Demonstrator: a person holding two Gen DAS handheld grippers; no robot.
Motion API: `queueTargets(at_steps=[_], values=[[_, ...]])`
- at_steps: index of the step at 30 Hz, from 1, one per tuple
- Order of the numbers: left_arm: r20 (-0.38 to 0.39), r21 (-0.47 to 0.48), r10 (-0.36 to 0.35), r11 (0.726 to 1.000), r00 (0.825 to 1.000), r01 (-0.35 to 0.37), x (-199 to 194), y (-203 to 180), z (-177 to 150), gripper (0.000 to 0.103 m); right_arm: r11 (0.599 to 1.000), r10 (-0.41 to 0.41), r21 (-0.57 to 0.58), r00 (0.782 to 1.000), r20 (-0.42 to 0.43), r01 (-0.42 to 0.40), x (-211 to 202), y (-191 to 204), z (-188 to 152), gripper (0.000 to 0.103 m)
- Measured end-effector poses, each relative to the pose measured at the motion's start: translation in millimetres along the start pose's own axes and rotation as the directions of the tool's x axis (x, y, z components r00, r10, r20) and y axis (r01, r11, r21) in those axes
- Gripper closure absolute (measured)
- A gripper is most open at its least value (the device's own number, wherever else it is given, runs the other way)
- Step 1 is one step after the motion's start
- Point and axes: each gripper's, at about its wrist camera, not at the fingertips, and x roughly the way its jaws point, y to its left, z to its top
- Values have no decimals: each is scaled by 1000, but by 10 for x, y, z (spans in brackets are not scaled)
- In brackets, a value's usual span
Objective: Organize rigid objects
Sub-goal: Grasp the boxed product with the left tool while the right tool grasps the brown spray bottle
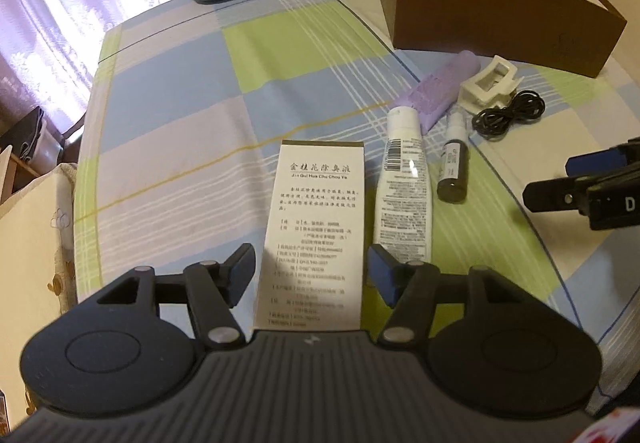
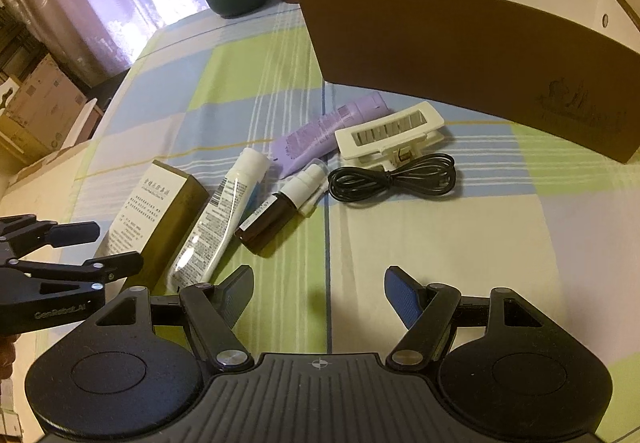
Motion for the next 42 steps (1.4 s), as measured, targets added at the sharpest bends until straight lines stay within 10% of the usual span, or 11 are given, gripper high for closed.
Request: queueTargets(at_steps=[25,42], values=[[-5,-143,0,990,1000,0,240,378,104,47,999,0,-47,1000,8,0,379,303,280,35],[-36,-170,-5,985,999,-1,236,380,75,47,999,9,-37,999,-47,-10,615,269,380,77]])
